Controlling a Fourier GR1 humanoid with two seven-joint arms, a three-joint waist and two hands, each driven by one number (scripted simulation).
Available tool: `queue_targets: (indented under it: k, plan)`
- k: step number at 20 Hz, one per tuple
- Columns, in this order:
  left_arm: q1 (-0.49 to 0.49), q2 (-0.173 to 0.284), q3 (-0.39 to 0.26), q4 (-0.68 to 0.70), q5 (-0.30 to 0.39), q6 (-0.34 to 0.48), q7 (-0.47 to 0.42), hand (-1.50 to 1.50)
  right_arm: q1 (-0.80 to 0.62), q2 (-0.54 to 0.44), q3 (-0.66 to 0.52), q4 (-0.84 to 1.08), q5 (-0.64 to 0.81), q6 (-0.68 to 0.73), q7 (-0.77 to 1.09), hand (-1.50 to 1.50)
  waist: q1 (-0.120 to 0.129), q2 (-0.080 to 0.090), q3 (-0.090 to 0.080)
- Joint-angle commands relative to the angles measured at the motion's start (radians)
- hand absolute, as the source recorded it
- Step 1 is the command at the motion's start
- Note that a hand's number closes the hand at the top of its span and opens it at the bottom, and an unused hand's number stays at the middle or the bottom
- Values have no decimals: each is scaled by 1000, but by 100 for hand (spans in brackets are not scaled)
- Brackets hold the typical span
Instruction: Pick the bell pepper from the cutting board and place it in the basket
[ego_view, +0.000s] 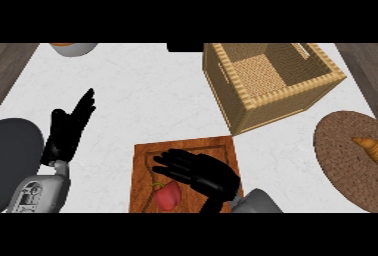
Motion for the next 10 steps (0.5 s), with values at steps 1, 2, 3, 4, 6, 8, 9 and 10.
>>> queue_targets:
  k: [1, 2, 3, 4, 6, 8, 9, 10]
  plan:
    - [-26, 12, 39, 54, 14, -35, -40, 0, -54, 2, -2, -2, -22, 48, 62, -150, -1, 0, 0]
    - [-14, 9, 25, 14, -3, -26, 0, 0, -88, 2, 55, 104, -56, -38, 58, -150, 2, 1, 0]
    - [-37, 13, 51, 65, 11, -25, -38, 0, -81, 2, 61, 180, -55, -94, -10, -150, 3, 1, 0]
    - [51, -28, -5, -42, -18, -10, -16, 0, -69, 2, 40, 152, -43, -68, -7, -150, 3, 0, 0]
    - [9, 8, 29, -72, 3, -41, 51, 0, -17, 2, 78, 60, -24, -39, 44, -150, 0, -1, 0]
    - [41, -20, 23, -2, -19, -32, -54, 0, -55, 2, 70, 131, -43, -83, 2, -150, 1, 0, 0]
    - [1, -55, -2, 36, -43, 6, -30, 0, -112, 2, 81, 113, -102, -65, 81, -150, 1, 1, 0]
    - [-27, 2, 45, 13, -12, -42, 2, 0, -6, 2, 108, 52, -25, -58, 64, -150, -2, 0, 0]
